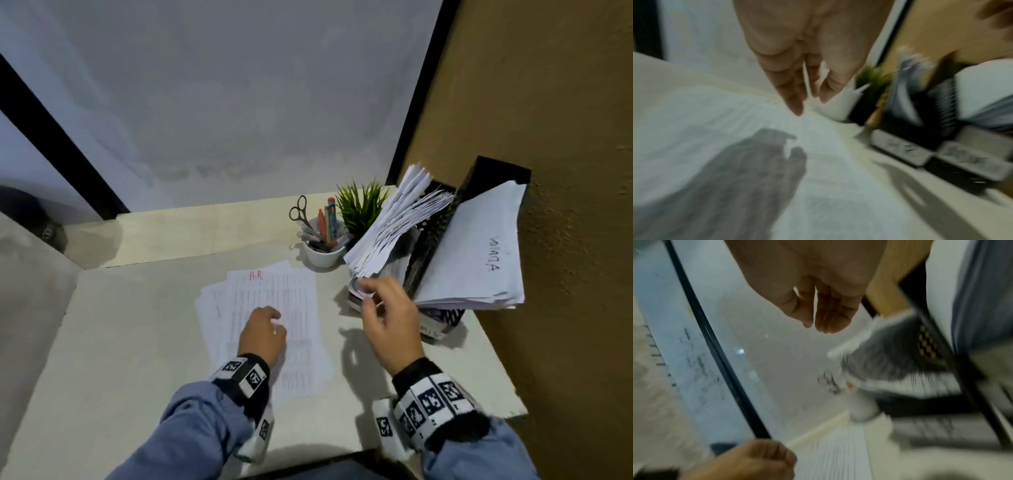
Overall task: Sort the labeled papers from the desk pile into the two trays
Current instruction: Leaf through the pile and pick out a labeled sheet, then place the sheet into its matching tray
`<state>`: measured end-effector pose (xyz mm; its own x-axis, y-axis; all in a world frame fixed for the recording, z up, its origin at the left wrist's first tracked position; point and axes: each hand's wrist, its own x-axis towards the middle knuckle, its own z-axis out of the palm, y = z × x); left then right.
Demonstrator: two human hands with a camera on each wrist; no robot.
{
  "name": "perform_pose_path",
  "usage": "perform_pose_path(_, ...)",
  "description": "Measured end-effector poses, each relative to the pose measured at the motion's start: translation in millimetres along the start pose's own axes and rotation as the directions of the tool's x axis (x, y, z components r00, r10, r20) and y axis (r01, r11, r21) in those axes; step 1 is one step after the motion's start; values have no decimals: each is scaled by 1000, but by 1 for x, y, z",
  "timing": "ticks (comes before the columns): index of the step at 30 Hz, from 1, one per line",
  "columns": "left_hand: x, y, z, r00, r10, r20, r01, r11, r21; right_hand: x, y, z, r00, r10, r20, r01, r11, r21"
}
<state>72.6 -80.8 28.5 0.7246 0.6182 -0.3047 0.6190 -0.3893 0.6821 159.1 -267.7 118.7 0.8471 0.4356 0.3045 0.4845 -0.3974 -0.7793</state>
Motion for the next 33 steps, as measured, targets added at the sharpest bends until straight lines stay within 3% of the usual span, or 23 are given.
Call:
perform_pose_path(2,7,-38,-13,979,-200,-50,205,964,167,-19,15,41,963,220,156,-223,975,4)
perform_pose_path(4,8,-61,-23,930,-361,-72,367,890,271,-32,33,72,835,463,296,-468,882,-60)
perform_pose_path(6,7,-74,-25,901,-430,-58,425,847,318,-41,47,95,682,613,399,-605,779,-164)
perform_pose_path(8,7,-82,-23,904,-426,-37,414,850,326,-45,55,111,595,689,414,-644,717,-269)
perform_pose_path(12,6,-93,-19,919,-393,37,377,902,212,-43,51,123,562,743,364,-684,665,-300)
perform_pose_path(15,1,-101,-16,958,-283,33,275,948,160,-40,49,124,517,778,356,-755,611,-238)
perform_pose_path(19,-10,-101,-18,976,-210,54,213,976,-45,-33,53,119,516,778,358,-823,567,-45)
perform_pose_path(22,-17,-103,-25,973,-208,97,227,930,-289,-27,55,111,510,784,353,-859,486,162)
perform_pose_path(26,-12,-96,-31,948,-201,245,259,938,-231,-22,50,104,455,804,382,-889,385,250)
perform_pose_path(28,-8,-91,-33,958,-236,163,270,933,-237,-21,53,105,444,822,356,-891,364,270)
perform_pose_path(30,-2,-94,-32,946,-318,-68,290,919,-268,-21,55,108,429,833,349,-892,329,310)
perform_pose_path(31,1,-95,-33,904,-392,-169,331,895,-300,-22,55,109,426,831,358,-891,317,325)
perform_pose_path(33,6,-96,-38,820,-533,-211,435,818,-375,-21,52,106,432,822,371,-887,313,340)
